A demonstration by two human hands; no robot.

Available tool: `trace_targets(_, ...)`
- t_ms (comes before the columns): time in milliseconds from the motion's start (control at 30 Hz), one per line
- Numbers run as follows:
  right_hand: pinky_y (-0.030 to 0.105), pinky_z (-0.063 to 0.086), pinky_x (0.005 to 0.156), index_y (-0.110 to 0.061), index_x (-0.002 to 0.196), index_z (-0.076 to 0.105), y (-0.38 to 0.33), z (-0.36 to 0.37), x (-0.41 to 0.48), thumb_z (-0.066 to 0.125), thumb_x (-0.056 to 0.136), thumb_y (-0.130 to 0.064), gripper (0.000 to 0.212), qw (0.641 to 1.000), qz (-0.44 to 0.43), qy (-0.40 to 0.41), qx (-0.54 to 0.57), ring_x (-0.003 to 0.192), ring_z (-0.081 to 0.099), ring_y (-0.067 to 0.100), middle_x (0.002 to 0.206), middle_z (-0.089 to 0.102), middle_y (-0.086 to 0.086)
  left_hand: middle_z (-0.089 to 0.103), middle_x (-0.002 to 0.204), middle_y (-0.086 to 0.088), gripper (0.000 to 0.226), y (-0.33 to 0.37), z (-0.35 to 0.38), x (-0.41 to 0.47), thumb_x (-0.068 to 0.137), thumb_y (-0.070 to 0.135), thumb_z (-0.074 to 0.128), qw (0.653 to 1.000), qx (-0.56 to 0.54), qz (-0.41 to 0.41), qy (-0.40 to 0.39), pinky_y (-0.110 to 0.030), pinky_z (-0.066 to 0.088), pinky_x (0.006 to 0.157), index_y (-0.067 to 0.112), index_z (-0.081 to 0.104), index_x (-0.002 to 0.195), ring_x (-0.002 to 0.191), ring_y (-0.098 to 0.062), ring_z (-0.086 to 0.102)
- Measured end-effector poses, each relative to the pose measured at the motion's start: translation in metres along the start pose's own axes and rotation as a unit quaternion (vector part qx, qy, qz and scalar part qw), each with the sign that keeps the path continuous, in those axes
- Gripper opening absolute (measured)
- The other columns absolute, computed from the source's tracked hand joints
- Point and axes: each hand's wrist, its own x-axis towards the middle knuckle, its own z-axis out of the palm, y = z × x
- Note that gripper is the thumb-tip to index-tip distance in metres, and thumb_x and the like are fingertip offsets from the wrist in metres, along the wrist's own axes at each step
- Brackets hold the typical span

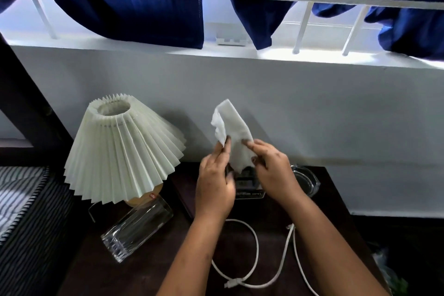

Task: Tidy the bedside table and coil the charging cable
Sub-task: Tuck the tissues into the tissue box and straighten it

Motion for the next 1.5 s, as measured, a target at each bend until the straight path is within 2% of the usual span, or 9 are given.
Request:
trace_targets(167, 0.002, 0.017, 0.106, -0.007, 0.137, 0.043, 0.017, 0.017, 0.017, 0.04, 0.075, 0.019, 0.067, 1.0, 0.002, -0.031, 0.001, 0.137, 0.035, 0.016, 0.146, 0.042, 0.01, 0.047, 0.144, -0.004, 0.07, 0.005, 0.025, 0.034, 0.081, -0.006, 0.05, 0.996, -0.078, 0.003, -0.045, -0.033, 0.028, 0.114, 0.029, 0.035, 0.141, 0.137, -0.016, 0.035)
trace_targets(333, -0.006, 0.013, 0.099, -0.008, 0.138, 0.042, 0.03, 0.025, 0.031, 0.034, 0.073, 0.021, 0.072, 0.998, 0.023, -0.066, 0.007, 0.14, 0.03, 0.016, 0.149, 0.037, 0.011, 0.041, 0.145, 0.006, 0.071, -0.019, 0.02, 0.041, 0.083, -0.01, 0.046, 0.986, -0.136, -0.012, -0.097, -0.001, 0.025, 0.103, 0.028, 0.034, 0.141, 0.134, -0.006, 0.037)
trace_targets(500, -0.014, 0.015, 0.086, -0.012, 0.134, 0.048, 0.038, 0.029, 0.033, 0.036, 0.082, 0.018, 0.062, 0.996, 0.042, -0.075, 0.004, 0.138, 0.034, 0.018, 0.147, 0.04, 0.012, 0.047, 0.143, 0.004, 0.064, -0.044, 0.009, 0.041, 0.084, -0.008, 0.043, 0.973, -0.123, -0.078, -0.178, -0.017, 0.031, 0.105, 0.03, 0.045, 0.135, 0.134, -0.011, 0.039)
trace_targets(633, 0.008, 0.028, 0.099, -0.01, 0.134, 0.049, 0.044, 0.034, 0.029, 0.034, 0.078, 0.019, 0.065, 0.994, 0.017, -0.096, -0.042, 0.131, 0.045, 0.023, 0.142, 0.048, 0.012, 0.04, 0.148, 0.0, 0.062, -0.046, 0.015, 0.038, 0.083, -0.004, 0.043, 0.974, -0.067, -0.07, -0.204, -0.037, 0.03, 0.114, 0.027, 0.043, 0.137, 0.139, -0.017, 0.033)
trace_targets(700, 0.017, 0.035, 0.092, -0.011, 0.13, 0.054, 0.049, 0.036, 0.033, 0.035, 0.077, 0.019, 0.064, 0.992, 0.011, -0.092, -0.08, 0.117, 0.053, 0.03, 0.132, 0.056, 0.013, 0.031, 0.153, 0.001, 0.06, -0.046, 0.02, 0.038, 0.088, 0.004, 0.047, 0.975, -0.029, -0.07, -0.207, -0.041, 0.025, 0.115, 0.029, 0.035, 0.141, 0.142, -0.017, 0.025)
trace_targets(933, 0.014, 0.035, 0.071, -0.01, 0.096, 0.065, 0.054, 0.046, 0.039, 0.047, 0.082, 0.008, 0.029, 0.994, 0.038, 0.029, -0.093, 0.083, 0.056, 0.012, 0.102, 0.062, 0.011, 0.019, 0.157, 0.005, 0.063, -0.046, 0.028, 0.038, 0.091, 0.02, 0.048, 0.974, 0.058, -0.064, -0.211, -0.048, 0.022, 0.114, 0.031, 0.018, 0.146, 0.145, -0.016, 0.012)
trace_targets(1100, 0.033, 0.044, 0.086, -0.017, 0.1, 0.07, 0.051, 0.051, 0.04, 0.05, 0.088, -0.011, 0.024, 0.984, 0.055, -0.018, -0.166, 0.107, 0.051, 0.028, 0.104, 0.069, 0.005, 0.018, 0.157, 0.004, 0.064, -0.046, 0.029, 0.038, 0.091, 0.022, 0.048, 0.973, 0.077, -0.063, -0.209, -0.046, 0.021, 0.115, 0.029, 0.017, 0.146, 0.146, -0.014, 0.009)
trace_targets(1267, 0.037, 0.05, 0.081, -0.021, 0.092, 0.071, 0.049, 0.043, 0.038, 0.049, 0.083, -0.027, 0.024, 0.972, 0.082, -0.035, -0.216, 0.11, 0.047, 0.028, 0.089, 0.07, 0.007, 0.022, 0.156, 0.003, 0.063, -0.045, 0.031, 0.038, 0.089, 0.025, 0.051, 0.973, 0.084, -0.064, -0.206, -0.047, 0.022, 0.114, 0.029, 0.022, 0.145, 0.145, -0.015, 0.012)
trace_targets(1500, 0.016, 0.023, 0.091, -0.024, 0.098, 0.073, 0.06, 0.04, 0.042, 0.056, 0.084, -0.019, 0.022, 0.992, 0.068, -0.036, -0.095, 0.12, 0.032, 0.022, 0.131, 0.049, -0.004, 0.031, 0.15, 0.002, 0.059, -0.043, 0.033, 0.037, 0.087, 0.026, 0.052, 0.97, 0.12, -0.044, -0.206, -0.049, 0.027, 0.112, 0.028, 0.03, 0.142, 0.142, -0.017, 0.021)
